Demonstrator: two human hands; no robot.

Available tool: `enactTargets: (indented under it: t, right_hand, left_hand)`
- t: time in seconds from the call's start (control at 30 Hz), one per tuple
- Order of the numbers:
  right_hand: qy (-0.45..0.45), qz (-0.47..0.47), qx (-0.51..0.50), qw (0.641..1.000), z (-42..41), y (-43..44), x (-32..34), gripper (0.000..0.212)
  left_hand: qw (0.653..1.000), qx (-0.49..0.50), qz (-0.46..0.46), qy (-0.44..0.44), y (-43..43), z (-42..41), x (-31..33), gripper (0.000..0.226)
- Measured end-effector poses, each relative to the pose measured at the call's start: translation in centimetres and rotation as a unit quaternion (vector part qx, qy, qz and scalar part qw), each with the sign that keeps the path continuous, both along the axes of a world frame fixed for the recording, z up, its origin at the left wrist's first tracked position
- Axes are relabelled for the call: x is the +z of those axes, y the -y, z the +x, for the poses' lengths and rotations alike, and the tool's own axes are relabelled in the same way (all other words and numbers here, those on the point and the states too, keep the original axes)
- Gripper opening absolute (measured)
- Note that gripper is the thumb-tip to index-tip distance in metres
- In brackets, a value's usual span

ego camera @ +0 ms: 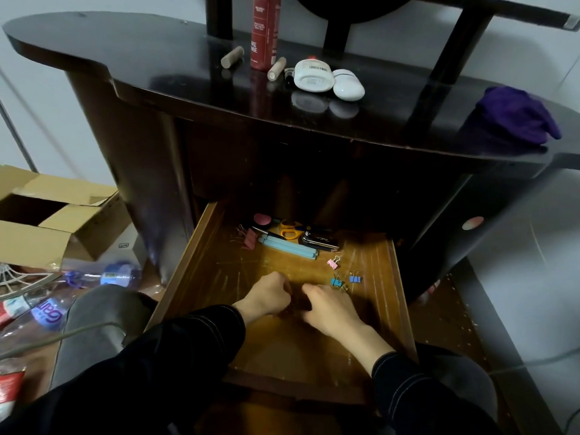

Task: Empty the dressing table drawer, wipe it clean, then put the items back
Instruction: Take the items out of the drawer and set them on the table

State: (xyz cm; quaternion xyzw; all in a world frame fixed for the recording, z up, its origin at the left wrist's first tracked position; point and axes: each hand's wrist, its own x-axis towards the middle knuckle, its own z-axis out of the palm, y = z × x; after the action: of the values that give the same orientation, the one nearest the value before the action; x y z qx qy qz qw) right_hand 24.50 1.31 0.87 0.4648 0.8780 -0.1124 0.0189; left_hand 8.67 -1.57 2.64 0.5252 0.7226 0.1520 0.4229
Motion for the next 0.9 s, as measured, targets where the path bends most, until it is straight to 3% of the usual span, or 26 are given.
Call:
enactTargets:
  t: [0.13,0.3,0.43,0.53,0.6,0.67,0.73,0.8,0.9]
  right_hand:
    - [0.007,0.001,0.010,1.000,-1.5,0.2,-0.4,0.018]
    - [-0.040,-0.052,-0.049,0.997,-1.3,-0.1,0.1,0.021]
    - [-0.253,-0.202,-0.135,0.936,0.0,-0.7,1.7,0.011]
    - [-0.309,-0.253,-0.123,0.909,0.3,-0.5,2.6,0.006]
    - [-0.304,-0.251,-0.116,0.912,0.3,-0.4,2.7,0.007]
    - [-0.328,-0.209,-0.151,0.909,0.9,-0.8,2.8,0.007]
    - [-0.298,-0.113,-0.206,0.925,1.9,-1.4,2.7,0.006]
    - [-0.182,-0.048,-0.218,0.958,2.9,-1.6,2.5,0.015]
    - [-0.065,-0.085,-0.160,0.981,3.2,-1.4,1.6,0.027]
  left_hand:
    - [0.997,0.063,0.011,0.033,-0.5,-0.8,0.5,0.032]
    - [0.979,0.138,-0.030,0.149,-0.6,-0.8,0.5,0.028]
    - [0.915,0.216,-0.118,0.321,-0.5,-0.5,1.0,0.028]
    - [0.839,0.207,-0.190,0.467,-0.1,-0.4,1.3,0.028]
    - [0.825,0.193,-0.203,0.491,0.0,-0.6,1.2,0.029]
    - [0.837,0.190,-0.188,0.478,-0.1,-0.9,0.9,0.033]
    - [0.845,0.197,-0.165,0.468,-0.1,-1.3,0.7,0.028]
    - [0.849,0.200,-0.147,0.466,-0.1,-1.3,0.8,0.022]
    - [0.850,0.196,-0.147,0.467,0.0,-1.2,0.8,0.020]
